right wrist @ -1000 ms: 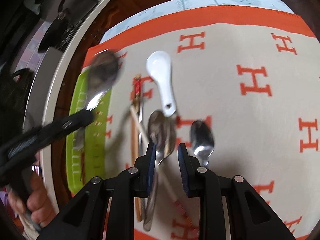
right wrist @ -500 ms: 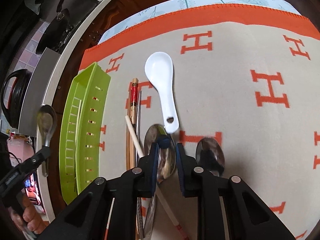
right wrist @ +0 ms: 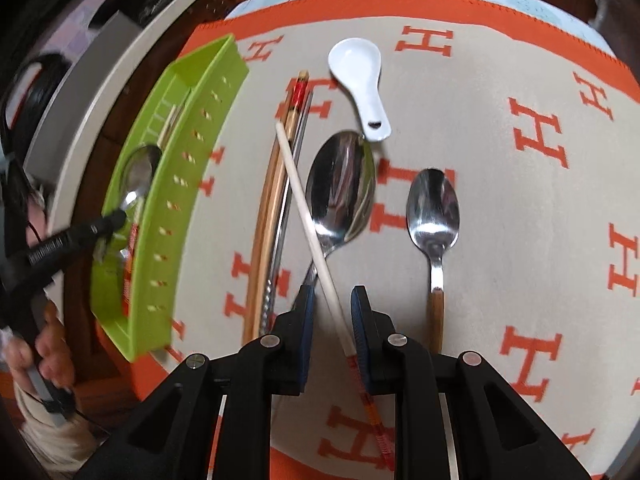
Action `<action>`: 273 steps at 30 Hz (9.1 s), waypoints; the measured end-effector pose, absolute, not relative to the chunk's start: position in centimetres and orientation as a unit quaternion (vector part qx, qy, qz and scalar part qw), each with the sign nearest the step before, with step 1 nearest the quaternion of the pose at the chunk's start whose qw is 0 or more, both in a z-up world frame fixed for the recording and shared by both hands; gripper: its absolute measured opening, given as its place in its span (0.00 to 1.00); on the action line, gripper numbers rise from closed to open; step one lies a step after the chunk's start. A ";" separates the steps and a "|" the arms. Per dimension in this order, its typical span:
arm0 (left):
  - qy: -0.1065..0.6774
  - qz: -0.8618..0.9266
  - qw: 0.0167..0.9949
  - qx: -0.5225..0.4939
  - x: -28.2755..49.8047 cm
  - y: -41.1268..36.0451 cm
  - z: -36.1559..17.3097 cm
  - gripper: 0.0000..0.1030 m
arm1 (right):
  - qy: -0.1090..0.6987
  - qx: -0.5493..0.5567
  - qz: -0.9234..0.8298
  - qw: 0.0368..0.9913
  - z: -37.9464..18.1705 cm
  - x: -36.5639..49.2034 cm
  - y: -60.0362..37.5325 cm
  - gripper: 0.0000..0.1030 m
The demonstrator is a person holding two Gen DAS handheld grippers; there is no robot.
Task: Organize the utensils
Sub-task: 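Lower the large spoon into the tray and open the left gripper while the right carries the chopstick over, then lower the red-banded chopstick into the tray and open the right gripper, then move both grippers back over the remaining utensils, then grasp a silver metal spoon with the left gripper, then carry the silver spoon to the tray with the left gripper while the right grasps the wooden-handled spoon, then lower both spoons into the green tray and open both grippers, then move both grippers back toward the white ceramic spoon and chopsticks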
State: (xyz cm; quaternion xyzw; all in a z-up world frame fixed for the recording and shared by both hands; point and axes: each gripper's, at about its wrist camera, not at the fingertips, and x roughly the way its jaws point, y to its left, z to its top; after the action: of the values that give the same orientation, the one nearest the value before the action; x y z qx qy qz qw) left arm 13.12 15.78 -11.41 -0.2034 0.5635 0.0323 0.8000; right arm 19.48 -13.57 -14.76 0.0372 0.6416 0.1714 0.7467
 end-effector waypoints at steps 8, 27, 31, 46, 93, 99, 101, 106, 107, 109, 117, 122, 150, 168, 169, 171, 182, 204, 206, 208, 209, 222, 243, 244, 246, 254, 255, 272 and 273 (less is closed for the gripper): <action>0.565 0.019 0.805 -0.179 11.7 14.8 -11.3 0.21 | 0.632 0.025 0.157 0.759 -13.7 18.0 -13.5 0.06; 0.477 0.046 0.873 -0.091 8.6 14.9 -5.7 0.67 | 0.591 0.138 0.214 0.766 -3.9 19.1 -6.1 0.05; 0.477 0.055 0.873 -0.091 8.4 16.1 -5.9 0.73 | 0.598 0.162 0.206 0.757 -4.5 20.2 -4.0 0.05; 0.486 0.086 0.865 -0.086 8.8 19.0 -6.9 0.82 | 0.626 0.163 0.174 0.742 -9.2 22.6 0.3 0.06; 0.498 -0.109 0.860 -0.034 10.6 1.7 -3.6 0.82 | 0.538 0.177 0.072 0.821 -6.8 16.9 -22.5 0.16; 0.549 -0.171 0.816 -0.053 12.9 -2.5 -6.8 0.56 | 0.566 0.186 0.081 0.799 -11.1 17.4 -25.2 0.16; 0.578 -0.188 0.791 -0.071 13.8 -3.5 -8.5 0.45 | 0.573 0.191 0.088 0.792 -12.3 17.5 -25.5 0.16; 0.617 -0.190 0.756 -0.103 15.3 -4.5 -11.4 0.30 | 0.575 0.209 0.098 0.784 -14.0 17.5 -26.2 0.16; 0.621 -0.187 0.754 -0.104 15.5 -4.6 -11.8 0.29 | 0.575 0.213 0.100 0.784 -14.1 17.5 -26.4 0.16; 0.628 -0.180 0.750 -0.098 15.9 -5.0 -12.3 0.26 | 0.573 0.223 0.105 0.781 -14.5 17.4 -26.8 0.16; 0.655 -0.154 0.736 -0.075 16.6 -5.9 -14.0 0.25 | 0.570 0.243 0.113 0.777 -15.3 17.3 -27.7 0.16; 0.657 -0.155 0.735 -0.064 16.9 -6.5 -13.9 0.26 | 0.569 0.248 0.115 0.775 -15.7 17.4 -27.6 0.16; 0.672 -0.154 0.725 -0.010 16.2 -9.1 -13.8 0.01 | 0.567 0.243 0.111 0.779 -15.5 16.5 -27.5 0.16; 0.657 -0.160 0.733 -0.077 15.1 -6.9 -13.7 0.00 | 0.581 0.225 0.143 0.769 -15.0 18.1 -24.6 0.16; 0.655 -0.161 0.734 -0.082 14.9 -6.5 -13.5 0.00 | 0.581 0.224 0.145 0.769 -15.0 18.4 -24.4 0.16; 0.650 -0.160 0.738 -0.090 14.6 -5.7 -13.0 0.00 | 0.586 0.219 0.144 0.767 -15.1 19.0 -24.2 0.16; 0.599 -0.158 0.777 -0.114 12.4 0.0 -6.8 0.00 | 0.612 0.172 0.134 0.760 -15.9 21.0 -22.1 0.13; 0.520 -0.037 0.846 -0.112 11.8 13.6 -4.4 0.00 | 0.566 0.211 0.214 0.767 -6.6 19.5 -10.1 0.06; 0.518 -0.033 0.849 -0.104 12.4 13.8 -4.9 0.00 | 0.566 0.213 0.215 0.767 -6.3 19.9 -8.2 0.06; 0.518 -0.031 0.849 -0.098 12.9 13.6 -5.4 0.00 | 0.565 0.217 0.214 0.767 -6.4 20.5 -6.1 0.06; 0.521 -0.030 0.848 -0.094 13.2 13.6 -5.8 0.00 | 0.567 0.222 0.209 0.765 -6.7 20.8 -5.1 0.06; 0.526 -0.023 0.845 -0.087 11.9 13.7 -7.8 0.28 | 0.599 0.183 0.208 0.751 -10.3 20.5 -0.4 0.08; 0.440 0.002 0.894 -0.080 5.3 10.2 -2.5 0.74 | 0.508 0.123 0.149 0.839 -4.4 14.0 -7.5 0.08; 0.441 0.000 0.894 -0.080 5.4 10.0 -2.5 0.76 | 0.507 0.124 0.145 0.841 -4.3 13.8 -8.1 0.08; 0.444 -0.005 0.892 -0.080 5.3 9.3 -2.6 0.76 | 0.503 0.125 0.139 0.844 -4.0 13.3 -9.3 0.08; 0.460 -0.028 0.885 -0.067 5.4 6.2 -3.2 0.76 | 0.486 0.131 0.107 0.857 -3.8 12.4 -13.7 0.08; 0.460 -0.032 0.885 -0.066 5.5 5.9 -3.2 0.76 | 0.487 0.134 0.104 0.857 -3.9 12.5 -14.2 0.08; 0.538 -0.119 0.832 -0.066 12.7 0.9 -5.1 0.42 | 0.508 0.138 0.096 0.845 -5.1 17.4 -20.9 0.08; 0.546 -0.122 0.826 -0.067 13.3 0.8 -5.5 0.36 | 0.513 0.133 0.100 0.842 -5.2 18.4 -21.2 0.08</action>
State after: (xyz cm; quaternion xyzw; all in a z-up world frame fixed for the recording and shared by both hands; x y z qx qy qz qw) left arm 13.32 0.80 -5.46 -0.0669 0.5461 -0.1219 0.8261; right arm 18.38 -21.23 -5.21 0.1334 0.5133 0.0995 0.8419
